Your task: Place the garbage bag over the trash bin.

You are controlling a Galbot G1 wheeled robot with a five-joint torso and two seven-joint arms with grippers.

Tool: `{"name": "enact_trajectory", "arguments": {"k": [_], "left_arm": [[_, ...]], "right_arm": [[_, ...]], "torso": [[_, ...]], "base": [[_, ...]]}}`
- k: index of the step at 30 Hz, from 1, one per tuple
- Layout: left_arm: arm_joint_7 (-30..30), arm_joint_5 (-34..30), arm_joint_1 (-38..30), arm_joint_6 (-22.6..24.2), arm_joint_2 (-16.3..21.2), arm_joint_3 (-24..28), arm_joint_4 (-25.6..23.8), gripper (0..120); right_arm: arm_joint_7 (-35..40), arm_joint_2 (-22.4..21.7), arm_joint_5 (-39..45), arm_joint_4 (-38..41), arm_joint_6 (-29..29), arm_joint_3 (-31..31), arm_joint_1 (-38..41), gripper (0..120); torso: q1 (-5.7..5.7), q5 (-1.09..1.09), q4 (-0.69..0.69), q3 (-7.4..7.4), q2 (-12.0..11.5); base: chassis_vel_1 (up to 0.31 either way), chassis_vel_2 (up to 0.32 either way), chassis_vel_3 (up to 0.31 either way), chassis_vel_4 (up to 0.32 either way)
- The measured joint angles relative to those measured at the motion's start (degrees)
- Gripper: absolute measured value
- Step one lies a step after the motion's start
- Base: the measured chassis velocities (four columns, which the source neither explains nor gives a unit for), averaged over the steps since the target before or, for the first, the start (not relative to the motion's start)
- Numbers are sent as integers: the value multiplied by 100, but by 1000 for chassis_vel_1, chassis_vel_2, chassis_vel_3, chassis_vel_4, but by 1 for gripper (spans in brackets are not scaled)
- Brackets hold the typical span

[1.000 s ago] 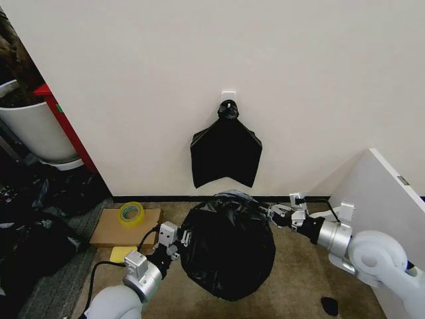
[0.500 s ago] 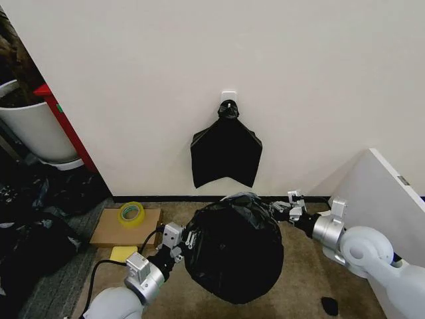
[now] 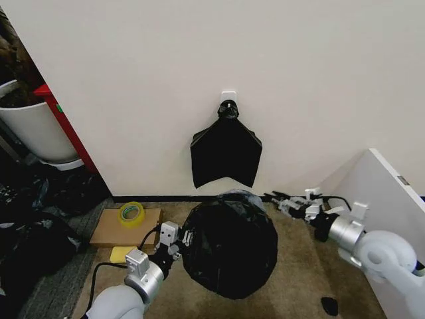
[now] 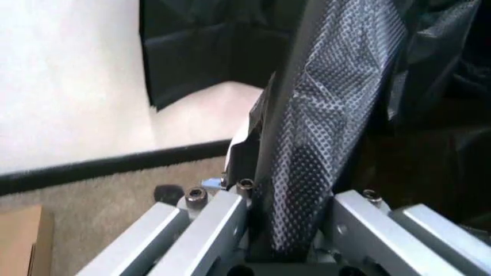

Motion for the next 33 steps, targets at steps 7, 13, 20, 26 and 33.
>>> {"name": "enact_trajectory", "arguments": {"k": [7, 13, 20, 26, 33], "left_arm": [[-179, -99, -123, 53, -93, 42, 169, 0], [-803, -162, -298, 398, -352, 158, 302, 0], [-1579, -350, -571, 777, -908, 352, 655, 0], [-1981, -460, -791, 879, -1193, 637, 721, 0], [-2162, -372, -918, 975, -1333, 972, 682, 0]], "right_arm": [[158, 5, 78, 43, -1, 321, -246, 83], [1022, 193, -502, 974, -287, 268, -441, 88], [2126, 584, -1655, 2478, -1215, -615, -568, 56], [2778, 886, -2332, 2517, -1730, -1420, -473, 32], [3339, 1140, -2719, 2239, -2087, -2095, -199, 8]], "torso": [[0, 0, -1, 0, 0], [0, -1, -1, 0, 0], [0, -1, -1, 0, 0], [0, 0, 0, 0, 0], [0, 1, 0, 0, 0]], "base": [[0, 0, 0, 0], [0, 0, 0, 0], [0, 0, 0, 0], [0, 0, 0, 0], [0, 0, 0, 0]]}}
